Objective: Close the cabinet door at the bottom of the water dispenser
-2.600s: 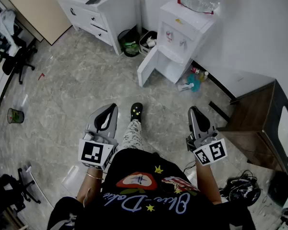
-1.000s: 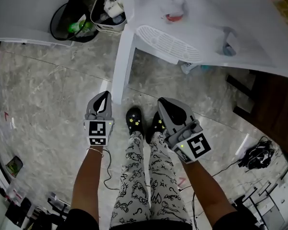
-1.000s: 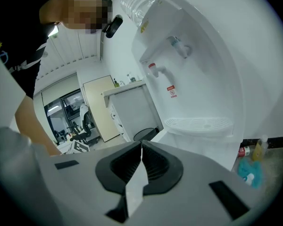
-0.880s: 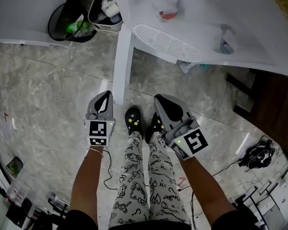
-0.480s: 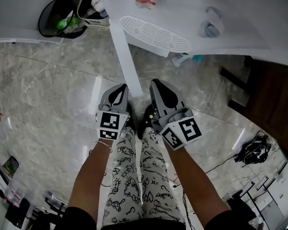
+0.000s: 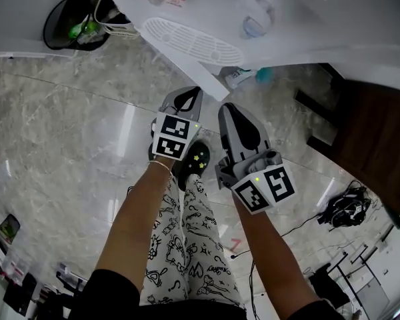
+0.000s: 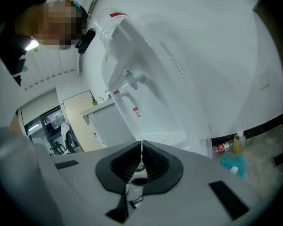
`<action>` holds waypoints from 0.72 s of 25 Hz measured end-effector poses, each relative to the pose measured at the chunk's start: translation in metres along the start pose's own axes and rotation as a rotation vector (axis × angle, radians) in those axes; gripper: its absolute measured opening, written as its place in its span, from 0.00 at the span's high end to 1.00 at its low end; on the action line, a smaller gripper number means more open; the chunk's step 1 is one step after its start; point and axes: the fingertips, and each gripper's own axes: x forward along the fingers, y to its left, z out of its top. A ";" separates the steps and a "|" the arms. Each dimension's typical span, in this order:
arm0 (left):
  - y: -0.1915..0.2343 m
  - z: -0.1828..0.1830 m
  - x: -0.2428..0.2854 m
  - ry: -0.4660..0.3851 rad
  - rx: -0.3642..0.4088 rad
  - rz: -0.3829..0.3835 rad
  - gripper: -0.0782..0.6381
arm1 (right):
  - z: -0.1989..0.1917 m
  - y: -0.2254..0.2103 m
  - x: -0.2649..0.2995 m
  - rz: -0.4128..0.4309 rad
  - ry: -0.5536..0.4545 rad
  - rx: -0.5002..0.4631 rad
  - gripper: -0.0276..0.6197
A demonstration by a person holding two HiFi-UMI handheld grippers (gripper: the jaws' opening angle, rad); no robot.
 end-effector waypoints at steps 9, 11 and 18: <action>-0.005 0.033 0.054 0.028 0.106 -0.001 0.90 | 0.007 -0.039 -0.030 -0.015 0.044 -0.010 0.93; -0.003 0.037 0.059 0.023 0.082 0.005 0.90 | 0.011 -0.046 -0.031 -0.026 0.044 -0.011 0.93; 0.004 0.049 0.067 0.000 0.019 0.034 0.90 | 0.020 -0.056 -0.034 -0.060 0.056 -0.017 0.93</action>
